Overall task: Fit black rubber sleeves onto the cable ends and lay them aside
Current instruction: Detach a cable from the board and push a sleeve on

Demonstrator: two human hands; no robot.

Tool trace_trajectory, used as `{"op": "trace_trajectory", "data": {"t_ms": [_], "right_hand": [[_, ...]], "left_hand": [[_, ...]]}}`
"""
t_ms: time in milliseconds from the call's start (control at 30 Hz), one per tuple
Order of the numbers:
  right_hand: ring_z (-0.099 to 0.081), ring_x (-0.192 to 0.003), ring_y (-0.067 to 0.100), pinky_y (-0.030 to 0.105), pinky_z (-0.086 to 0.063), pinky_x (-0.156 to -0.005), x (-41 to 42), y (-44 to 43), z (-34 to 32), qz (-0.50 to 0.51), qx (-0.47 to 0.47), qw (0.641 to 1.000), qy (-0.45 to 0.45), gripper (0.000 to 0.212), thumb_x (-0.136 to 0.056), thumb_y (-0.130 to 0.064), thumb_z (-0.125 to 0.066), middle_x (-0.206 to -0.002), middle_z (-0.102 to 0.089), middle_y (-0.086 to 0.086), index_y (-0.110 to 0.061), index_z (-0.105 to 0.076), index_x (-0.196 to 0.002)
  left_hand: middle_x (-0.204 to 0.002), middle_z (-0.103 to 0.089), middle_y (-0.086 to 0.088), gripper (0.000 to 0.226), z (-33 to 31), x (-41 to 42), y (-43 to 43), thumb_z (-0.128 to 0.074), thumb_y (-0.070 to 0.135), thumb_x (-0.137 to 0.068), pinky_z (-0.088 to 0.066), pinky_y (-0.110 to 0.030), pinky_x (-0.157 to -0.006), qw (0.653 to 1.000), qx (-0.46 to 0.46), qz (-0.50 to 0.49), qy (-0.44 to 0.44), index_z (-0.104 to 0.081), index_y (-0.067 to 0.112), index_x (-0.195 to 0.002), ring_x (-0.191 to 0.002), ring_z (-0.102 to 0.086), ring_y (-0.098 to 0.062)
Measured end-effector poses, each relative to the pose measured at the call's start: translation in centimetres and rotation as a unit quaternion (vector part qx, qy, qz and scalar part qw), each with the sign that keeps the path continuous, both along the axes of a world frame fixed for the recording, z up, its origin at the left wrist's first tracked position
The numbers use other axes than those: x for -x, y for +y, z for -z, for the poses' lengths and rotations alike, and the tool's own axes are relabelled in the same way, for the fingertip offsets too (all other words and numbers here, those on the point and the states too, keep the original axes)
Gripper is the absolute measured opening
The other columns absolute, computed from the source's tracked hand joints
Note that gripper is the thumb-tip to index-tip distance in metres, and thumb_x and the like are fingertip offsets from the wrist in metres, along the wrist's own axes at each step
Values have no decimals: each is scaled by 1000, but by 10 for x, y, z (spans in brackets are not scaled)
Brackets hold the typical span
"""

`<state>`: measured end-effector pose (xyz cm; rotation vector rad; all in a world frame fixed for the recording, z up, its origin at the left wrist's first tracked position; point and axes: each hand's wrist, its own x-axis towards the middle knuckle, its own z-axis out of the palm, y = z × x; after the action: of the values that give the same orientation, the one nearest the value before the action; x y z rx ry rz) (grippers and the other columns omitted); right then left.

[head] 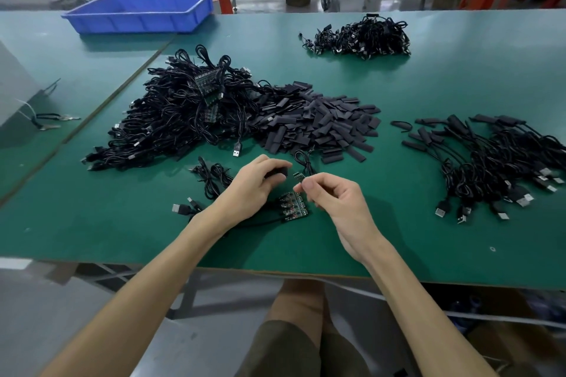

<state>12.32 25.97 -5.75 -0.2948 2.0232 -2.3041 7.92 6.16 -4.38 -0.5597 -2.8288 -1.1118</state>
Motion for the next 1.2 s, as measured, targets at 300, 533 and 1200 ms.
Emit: {"op": "trace_trajectory", "data": {"t_ms": [300, 533, 1200], "right_hand": [[-51, -70, 11, 21, -39, -63, 15, 9, -14, -5, 148, 986, -78, 31, -85, -22, -75, -86, -69, 2, -8, -70, -112], [-51, -69, 10, 25, -40, -68, 32, 15, -8, 34, 26, 998, -54, 11, -91, -5, -75, -77, -63, 0, -14, -70, -95], [-64, -72, 7, 16, -48, -64, 29, 13, 1, 35, -53, 998, -10, 7, -91, -11, -76, -84, -78, 3, -13, -76, -98]], "left_hand": [[-72, -68, 13, 23, 0, -1, -1, -55, 4, -102, -45, -13, -66, 997, -63, -26, -23, -74, 14, -108, -58, -56, -1], [-69, -68, 25, 27, 2, -3, 0, -57, -1, -99, -46, -13, -65, 997, -70, -21, -12, -74, 20, -100, -56, -58, -3], [-75, -61, 11, 12, 9, -6, 4, -47, 21, -108, -42, -24, -63, 1000, -20, 22, -9, -56, 24, -101, -69, -55, -9]]}}
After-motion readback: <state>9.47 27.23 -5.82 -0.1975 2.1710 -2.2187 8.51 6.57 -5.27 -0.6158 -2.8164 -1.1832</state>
